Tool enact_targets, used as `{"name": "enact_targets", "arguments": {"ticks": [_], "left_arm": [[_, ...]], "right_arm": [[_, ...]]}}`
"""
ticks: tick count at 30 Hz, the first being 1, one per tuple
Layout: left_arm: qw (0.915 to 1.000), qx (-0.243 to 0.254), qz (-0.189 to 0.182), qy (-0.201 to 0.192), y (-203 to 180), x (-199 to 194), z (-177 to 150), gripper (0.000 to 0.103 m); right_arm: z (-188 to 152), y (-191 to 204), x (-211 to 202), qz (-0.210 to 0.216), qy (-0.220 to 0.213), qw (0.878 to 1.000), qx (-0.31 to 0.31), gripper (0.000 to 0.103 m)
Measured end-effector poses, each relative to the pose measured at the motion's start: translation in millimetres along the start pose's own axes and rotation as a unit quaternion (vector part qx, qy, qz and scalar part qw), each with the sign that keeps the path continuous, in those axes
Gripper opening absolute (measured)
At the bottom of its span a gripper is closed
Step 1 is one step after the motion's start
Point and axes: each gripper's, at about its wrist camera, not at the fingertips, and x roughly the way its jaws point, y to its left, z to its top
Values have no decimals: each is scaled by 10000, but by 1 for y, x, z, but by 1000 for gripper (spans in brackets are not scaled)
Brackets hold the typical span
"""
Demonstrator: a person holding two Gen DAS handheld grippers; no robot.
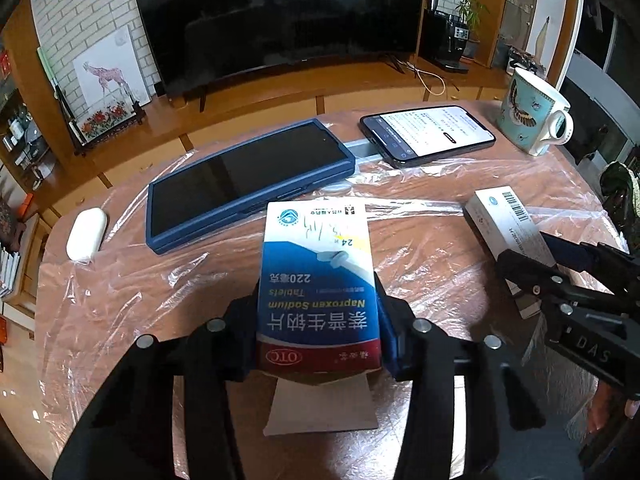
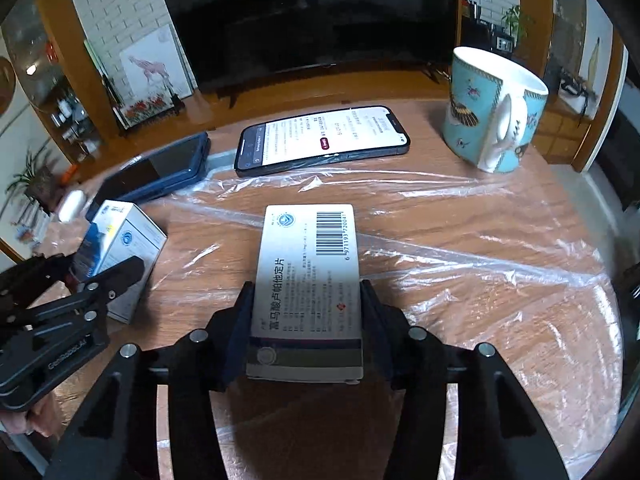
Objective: Collect trash
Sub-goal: 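Carry the two white medicine boxes over the black trash bin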
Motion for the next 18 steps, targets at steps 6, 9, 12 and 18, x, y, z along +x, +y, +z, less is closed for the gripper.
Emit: {"name": "enact_targets", "arguments": {"ticks": [6, 9, 12, 18], "left_arm": [[9999, -74, -78, -27, -1, -8, -7, 47], [9999, -90, -100, -63, -1, -14, -8, 47], [9998, -133, -113, -109, -1, -20, -9, 47], [9995, -213, -84, -196, 0, -35, -15, 47]], "right_arm": [[0, -7, -8, 220, -37, 9997, 108, 51], [0, -8, -15, 320, -82, 9994, 115, 51], [0, -8, -23, 436, -140, 9989, 101, 51], [-2, -6, -42, 706, -213, 9973, 45, 51]]}}
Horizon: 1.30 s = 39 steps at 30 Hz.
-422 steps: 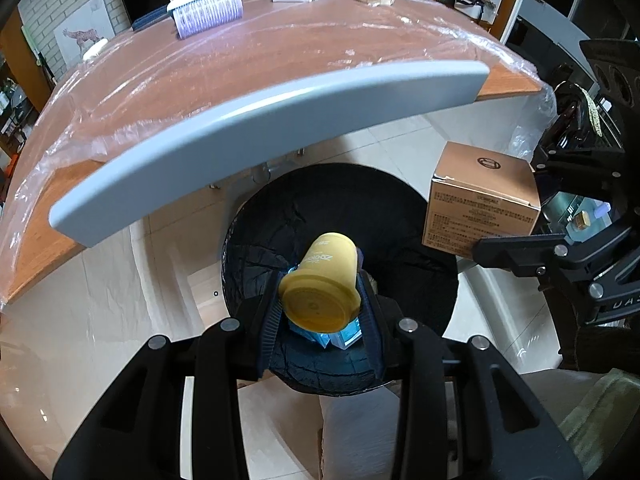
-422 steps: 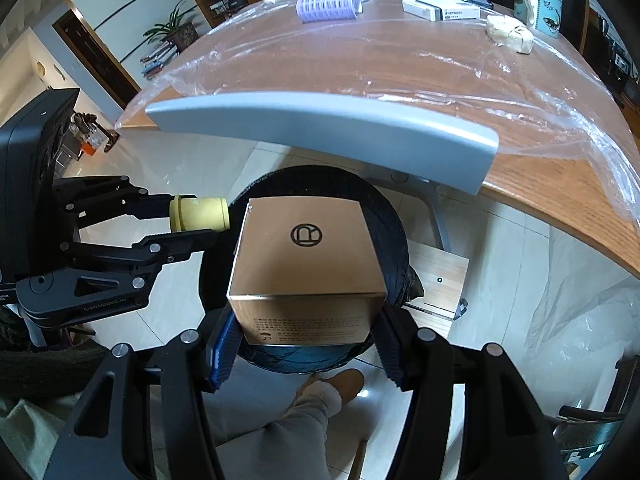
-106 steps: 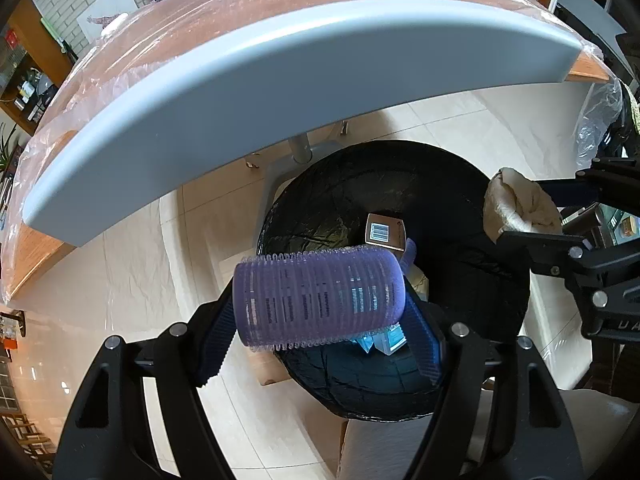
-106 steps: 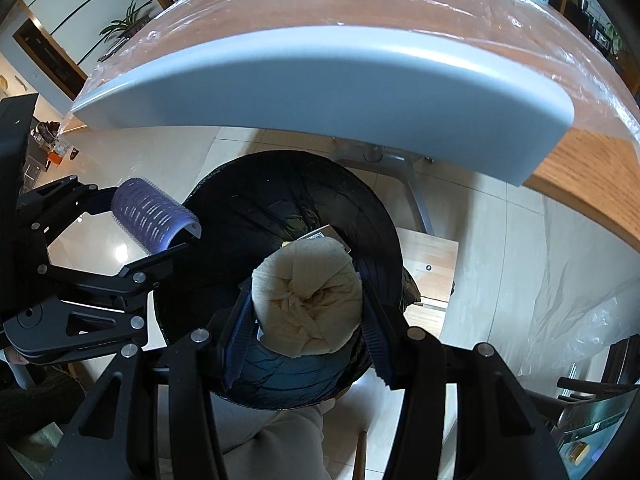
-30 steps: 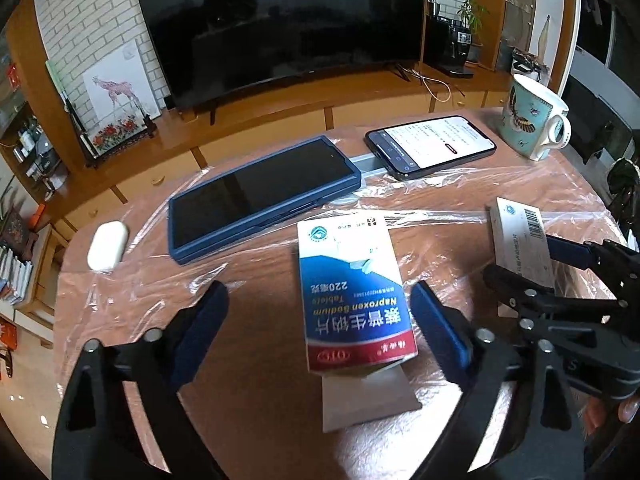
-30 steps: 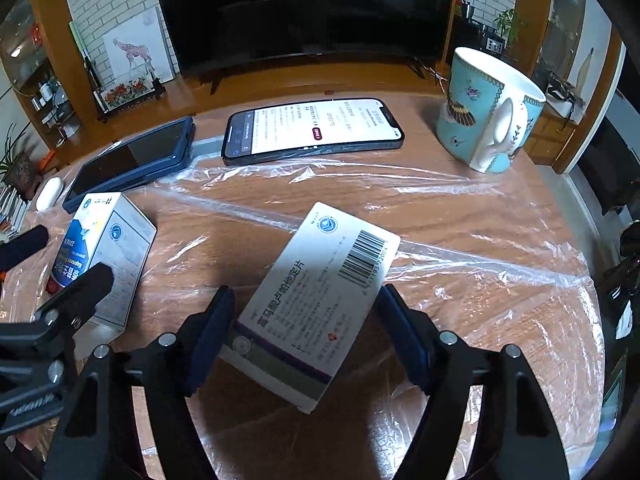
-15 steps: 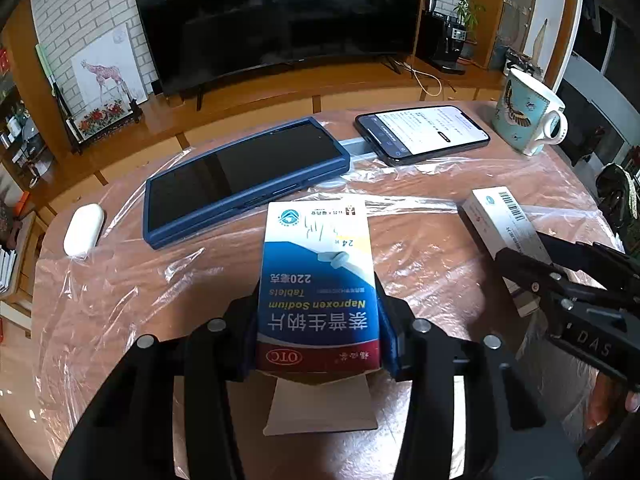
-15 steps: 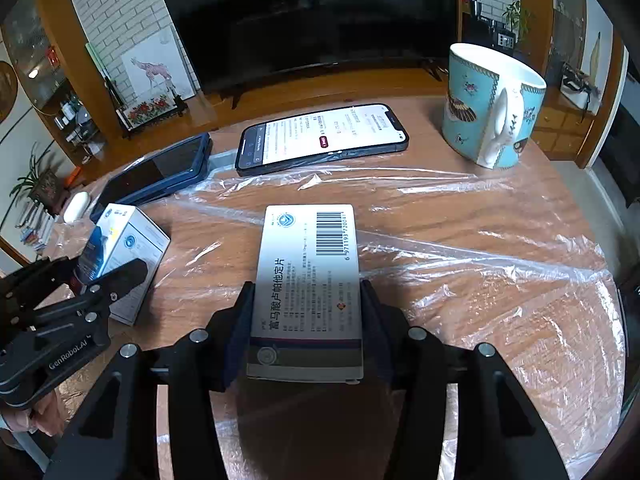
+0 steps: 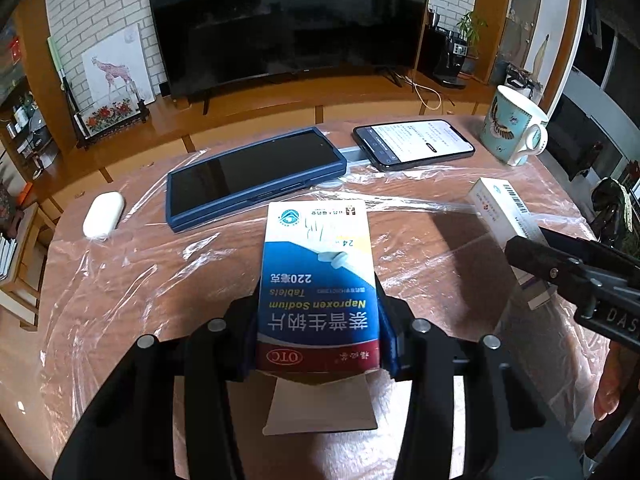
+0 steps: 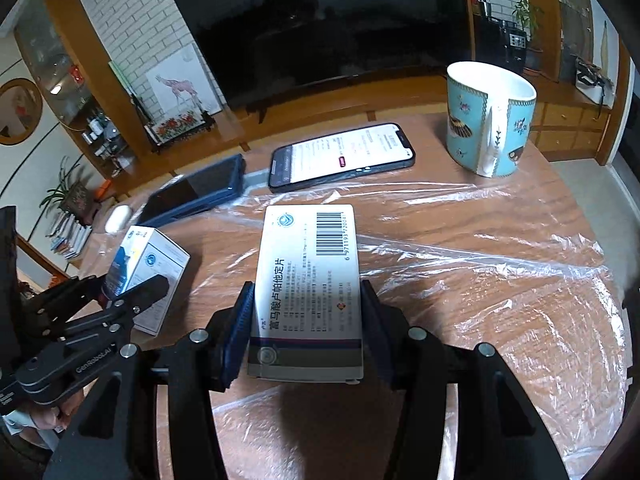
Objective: Collect trash
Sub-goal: 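Carry the two white medicine boxes over the black trash bin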
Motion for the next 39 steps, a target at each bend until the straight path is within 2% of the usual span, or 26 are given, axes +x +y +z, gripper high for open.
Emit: {"name": "enact_targets", "arguments": {"ticks": [16, 27, 39], "left_arm": [[9995, -217, -6, -227, -3, -43, -27, 47], [9993, -226, -32, -301, -14, -74, -55, 47], [9994, -82, 113, -330, -30, -101, -91, 47]], "right_arm": [[-27, 12, -45, 425, -73, 9985, -328, 51], [-56, 12, -72, 606, -24, 9972, -441, 51], [-88, 15, -100, 847, 84, 9944, -622, 51]]}}
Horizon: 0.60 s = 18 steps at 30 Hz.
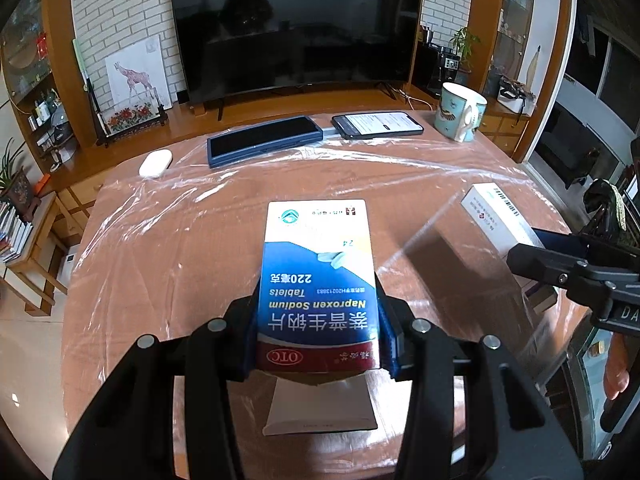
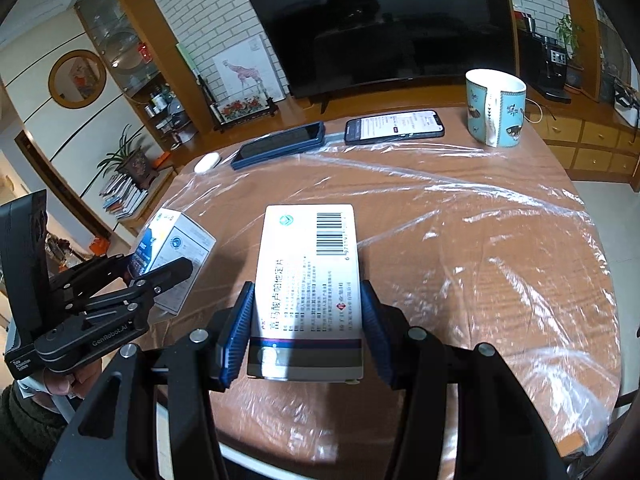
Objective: Collect trash
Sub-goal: 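Carry the two white medicine boxes over the black trash bin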
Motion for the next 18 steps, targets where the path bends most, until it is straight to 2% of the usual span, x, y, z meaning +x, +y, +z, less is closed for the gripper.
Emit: {"name": "enact_targets", "arguments": {"ticks": [11, 18], "left_arm": [[10000, 32, -36, -3, -16, -27, -32, 47], [9997, 235, -39, 19, -31, -47, -55, 47]], "right_arm": [[-33, 12, -26, 199, 118, 9994, -261, 51], [-55, 16, -41, 313, 215, 9986, -376, 51]]}}
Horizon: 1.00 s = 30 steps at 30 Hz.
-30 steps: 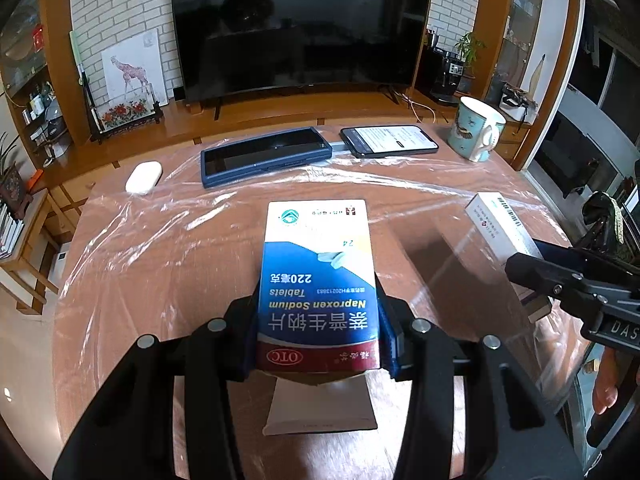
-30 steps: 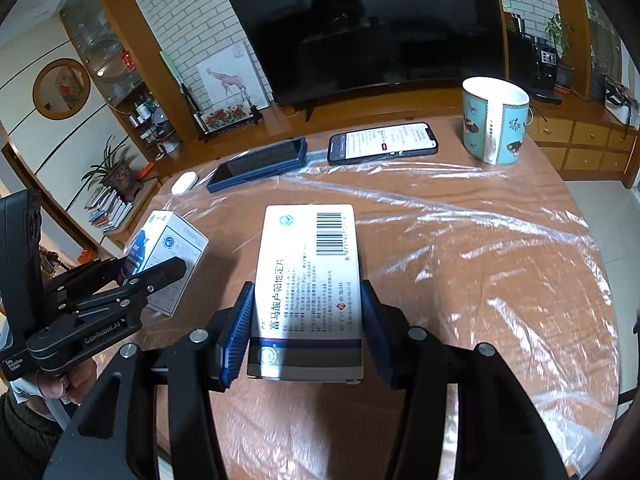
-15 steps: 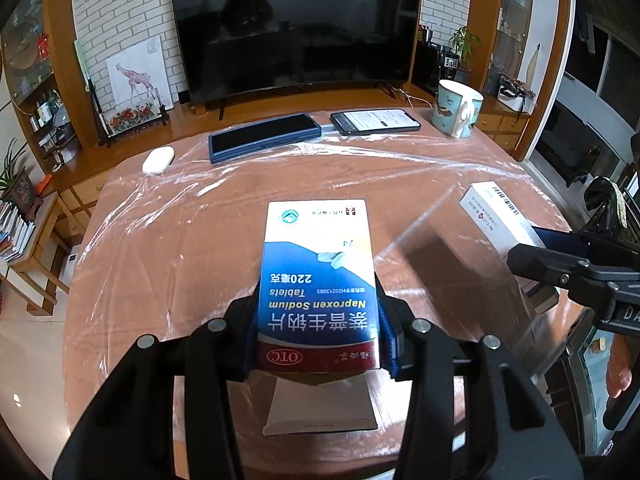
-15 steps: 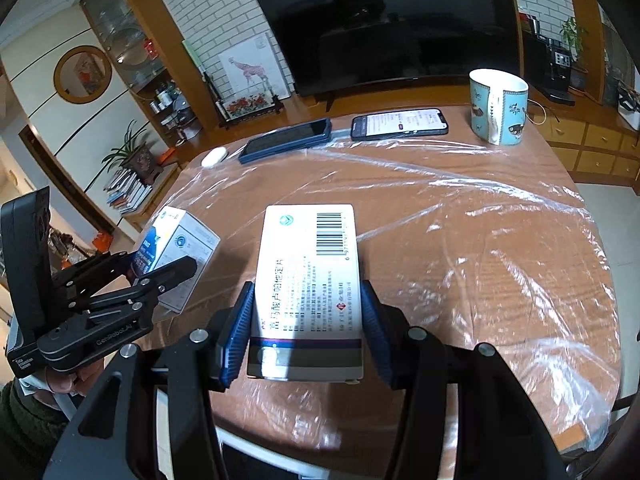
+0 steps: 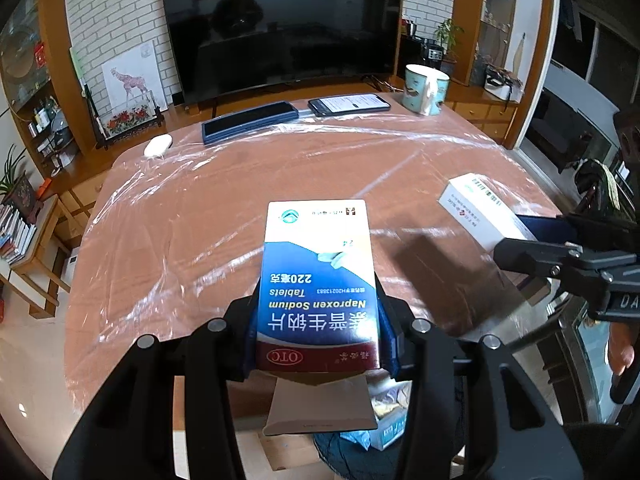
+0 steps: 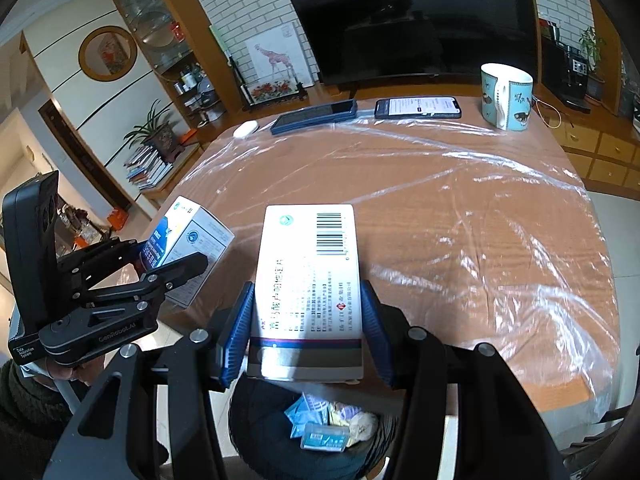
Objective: Collect trash
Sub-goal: 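Carry the two white medicine boxes over the black trash bin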
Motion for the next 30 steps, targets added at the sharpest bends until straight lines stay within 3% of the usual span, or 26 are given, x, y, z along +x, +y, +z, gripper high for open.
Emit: {"name": "enact_targets", "arguments": {"ticks": [30], "left_arm": [[9972, 349, -305, 590, -48, -32, -88, 47]], "right_arm": [[-90, 19, -16, 321, 813, 9952, -428, 51]]}}
